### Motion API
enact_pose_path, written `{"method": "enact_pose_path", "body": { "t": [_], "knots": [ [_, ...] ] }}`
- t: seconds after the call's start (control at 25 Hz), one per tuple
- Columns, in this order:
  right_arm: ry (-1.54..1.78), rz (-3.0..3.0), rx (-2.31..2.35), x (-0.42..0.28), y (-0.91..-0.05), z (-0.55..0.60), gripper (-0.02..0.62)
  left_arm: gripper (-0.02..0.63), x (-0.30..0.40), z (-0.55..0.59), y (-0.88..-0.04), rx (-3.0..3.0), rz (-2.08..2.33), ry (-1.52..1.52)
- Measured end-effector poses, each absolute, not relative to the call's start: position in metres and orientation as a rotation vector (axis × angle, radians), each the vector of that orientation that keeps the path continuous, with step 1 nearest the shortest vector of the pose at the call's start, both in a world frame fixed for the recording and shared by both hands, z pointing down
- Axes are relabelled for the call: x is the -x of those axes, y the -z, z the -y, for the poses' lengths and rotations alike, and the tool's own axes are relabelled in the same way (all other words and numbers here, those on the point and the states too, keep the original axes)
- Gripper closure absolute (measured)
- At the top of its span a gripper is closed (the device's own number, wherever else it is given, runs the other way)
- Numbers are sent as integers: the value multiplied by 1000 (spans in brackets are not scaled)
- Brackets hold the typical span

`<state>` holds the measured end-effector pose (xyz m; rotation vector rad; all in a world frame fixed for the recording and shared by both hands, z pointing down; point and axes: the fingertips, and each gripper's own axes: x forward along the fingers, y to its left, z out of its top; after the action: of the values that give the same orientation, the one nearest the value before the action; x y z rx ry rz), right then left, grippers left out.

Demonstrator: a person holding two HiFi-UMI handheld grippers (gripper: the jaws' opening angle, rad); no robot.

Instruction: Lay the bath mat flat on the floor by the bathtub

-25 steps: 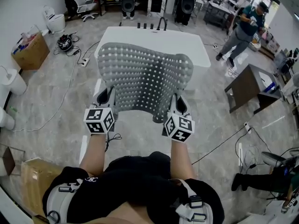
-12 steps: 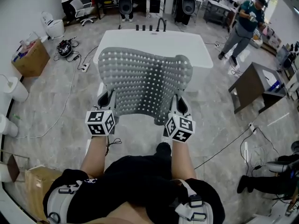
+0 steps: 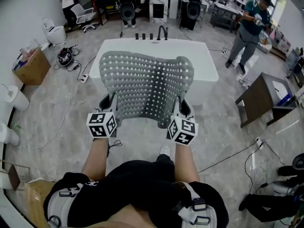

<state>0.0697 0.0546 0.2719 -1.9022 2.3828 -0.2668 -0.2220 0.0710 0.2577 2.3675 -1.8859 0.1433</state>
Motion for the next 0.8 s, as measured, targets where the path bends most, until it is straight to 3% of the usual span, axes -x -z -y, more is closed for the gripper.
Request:
{"method": "enact_pose_path", "body": {
  "t": [0.36,0.8],
  "knots": [
    [330,-2480,1840,-135,-282,68,555,557,142,37,-276,-2289,1898,-239],
    [502,-2572,1824,-153,-313,157,555,557,134,94,-308,-2130,1894,-319]
  ]
}}
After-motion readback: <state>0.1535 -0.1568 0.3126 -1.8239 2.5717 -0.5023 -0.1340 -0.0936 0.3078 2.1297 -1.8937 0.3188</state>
